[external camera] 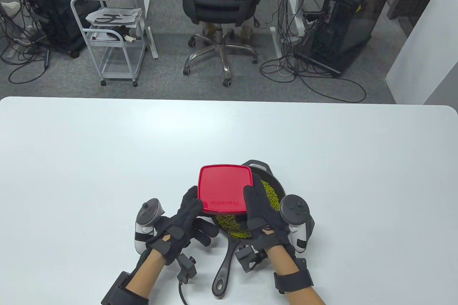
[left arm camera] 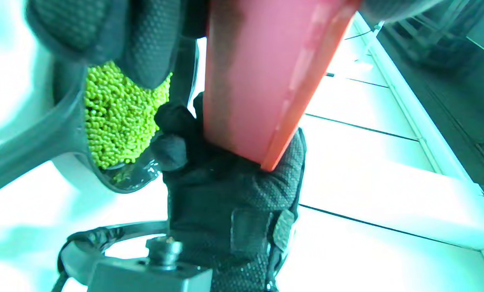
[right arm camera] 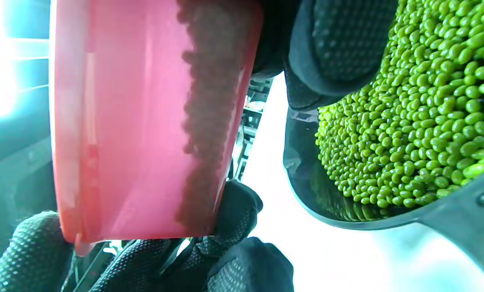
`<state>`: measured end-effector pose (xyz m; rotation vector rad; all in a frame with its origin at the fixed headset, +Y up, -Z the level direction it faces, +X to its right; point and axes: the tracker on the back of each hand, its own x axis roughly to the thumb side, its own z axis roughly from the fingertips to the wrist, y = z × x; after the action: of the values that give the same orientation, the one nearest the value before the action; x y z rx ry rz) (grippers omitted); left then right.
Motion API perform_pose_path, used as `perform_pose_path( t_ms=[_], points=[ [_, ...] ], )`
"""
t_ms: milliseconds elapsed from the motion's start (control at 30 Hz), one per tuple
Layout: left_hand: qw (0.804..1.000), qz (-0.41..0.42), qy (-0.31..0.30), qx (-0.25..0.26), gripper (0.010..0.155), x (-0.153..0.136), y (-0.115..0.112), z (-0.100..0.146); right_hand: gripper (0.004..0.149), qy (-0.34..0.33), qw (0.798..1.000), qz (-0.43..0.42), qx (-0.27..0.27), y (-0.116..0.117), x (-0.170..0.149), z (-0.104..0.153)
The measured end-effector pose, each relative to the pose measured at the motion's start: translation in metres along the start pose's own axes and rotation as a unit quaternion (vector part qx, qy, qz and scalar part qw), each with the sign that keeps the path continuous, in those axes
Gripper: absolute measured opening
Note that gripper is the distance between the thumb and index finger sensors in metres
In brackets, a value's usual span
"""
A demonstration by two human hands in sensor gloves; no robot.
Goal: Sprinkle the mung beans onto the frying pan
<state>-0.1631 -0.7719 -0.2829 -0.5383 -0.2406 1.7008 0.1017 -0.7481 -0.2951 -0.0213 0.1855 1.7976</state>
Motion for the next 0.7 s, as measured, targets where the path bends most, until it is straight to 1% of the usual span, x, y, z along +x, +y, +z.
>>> perform_pose_path(
  t_ms=[67,133,200,267,300,367,400,467,500,567,633,667,700],
  points=[
    [1.0,-0.018,-0.009,0.01,0.093,0.001,-0.001,-0.001,0.074,-0.002,1.0,0.005,0.002,0.001,0.0,0.0],
    [0.999,-0.024,-0.02,0.027,0.092,0.002,-0.002,-0.001,0.072,-0.005,1.0,0.006,0.008,0.0,0.001,0.0],
    [0.998,-0.035,-0.039,0.031,0.092,0.004,-0.003,-0.001,0.071,-0.008,1.0,0.0,0.01,0.001,0.003,0.0],
    [0.995,-0.058,-0.043,0.065,0.091,0.004,-0.005,0.0,0.07,-0.018,1.0,0.009,0.009,0.002,0.005,0.001],
    [0.993,-0.066,-0.06,0.076,0.09,0.004,-0.006,-0.001,0.07,-0.023,1.0,0.01,0.006,0.001,0.006,0.002],
    [0.993,-0.057,-0.065,0.08,0.088,0.004,-0.005,0.0,0.07,-0.024,1.0,0.0,0.009,0.002,0.007,0.003],
    [0.993,-0.056,-0.065,0.081,0.088,0.004,-0.005,0.0,0.07,-0.028,1.0,0.008,0.01,0.002,0.008,0.003],
    [0.989,-0.069,-0.071,0.114,0.086,0.003,-0.005,0.002,0.07,-0.038,0.999,0.021,0.004,0.004,0.01,0.003],
    [0.986,-0.07,-0.075,0.132,0.084,0.002,-0.006,0.004,0.07,-0.033,0.999,0.016,0.007,0.005,0.008,0.003],
    [0.984,-0.078,-0.084,0.136,0.083,0.003,-0.004,0.002,0.07,-0.035,0.999,0.011,0.012,0.006,0.01,0.004],
    [0.986,-0.074,-0.086,0.122,0.082,0.003,-0.004,0.001,0.07,-0.047,0.999,0.025,0.001,0.006,0.012,0.005],
    [0.987,-0.07,-0.085,0.117,0.082,0.003,-0.004,0.002,0.07,-0.046,0.998,0.03,0.005,0.007,0.013,0.005],
    [0.985,-0.077,-0.082,0.127,0.082,0.003,-0.004,0.002,0.071,-0.044,0.999,0.029,0.006,0.007,0.013,0.005]
  ],
)
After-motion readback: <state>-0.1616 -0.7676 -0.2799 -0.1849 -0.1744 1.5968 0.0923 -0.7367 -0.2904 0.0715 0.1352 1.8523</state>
